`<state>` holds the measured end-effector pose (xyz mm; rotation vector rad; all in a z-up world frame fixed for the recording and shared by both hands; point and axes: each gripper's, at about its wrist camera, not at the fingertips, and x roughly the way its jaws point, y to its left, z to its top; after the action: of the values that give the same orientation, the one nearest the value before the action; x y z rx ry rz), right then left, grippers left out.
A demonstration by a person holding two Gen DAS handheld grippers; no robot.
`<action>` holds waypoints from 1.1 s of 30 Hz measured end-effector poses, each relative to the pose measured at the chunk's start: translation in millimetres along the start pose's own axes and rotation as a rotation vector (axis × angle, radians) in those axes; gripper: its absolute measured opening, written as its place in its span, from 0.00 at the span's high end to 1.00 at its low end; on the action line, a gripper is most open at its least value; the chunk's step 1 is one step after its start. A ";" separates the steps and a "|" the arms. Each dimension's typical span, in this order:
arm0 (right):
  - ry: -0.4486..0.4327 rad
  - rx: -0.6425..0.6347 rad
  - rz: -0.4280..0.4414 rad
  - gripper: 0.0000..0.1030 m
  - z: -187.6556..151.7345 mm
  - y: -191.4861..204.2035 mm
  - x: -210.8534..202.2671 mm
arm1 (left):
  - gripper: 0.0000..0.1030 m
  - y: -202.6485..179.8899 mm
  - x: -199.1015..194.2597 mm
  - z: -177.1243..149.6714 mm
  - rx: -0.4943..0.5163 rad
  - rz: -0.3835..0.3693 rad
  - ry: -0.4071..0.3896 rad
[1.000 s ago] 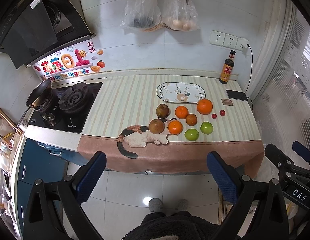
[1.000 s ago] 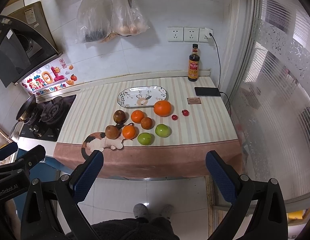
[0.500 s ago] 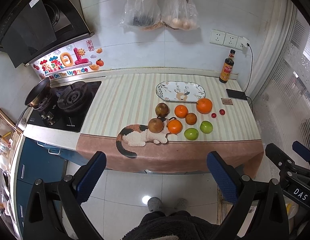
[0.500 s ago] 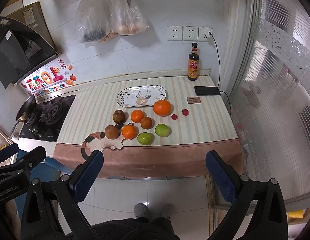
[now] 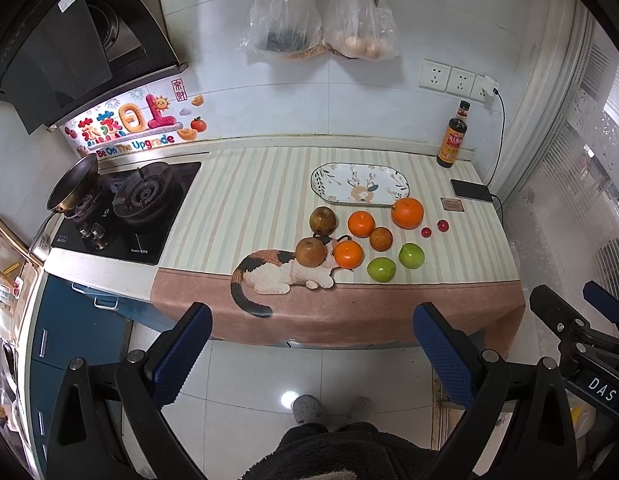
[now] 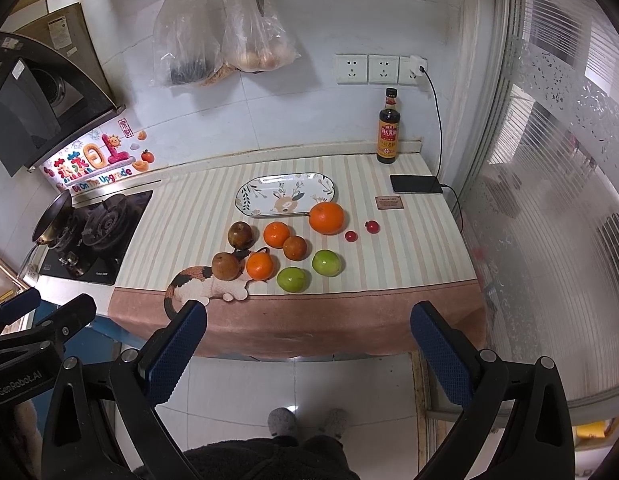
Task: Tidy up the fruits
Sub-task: 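Grasp the brown round fruit with the left tool while the right tool grasps the large orange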
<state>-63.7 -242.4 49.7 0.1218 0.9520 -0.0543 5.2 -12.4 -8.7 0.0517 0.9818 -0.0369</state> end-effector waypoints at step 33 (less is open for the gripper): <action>0.311 0.266 0.061 0.00 109.6 -55.5 361.7 | 0.00 22.1 363.0 135.8 -0.048 0.050 0.409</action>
<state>229.0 -308.8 -186.6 0.4138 1.2480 -0.1083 320.6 -1.5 -234.8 0.0399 1.3889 0.0451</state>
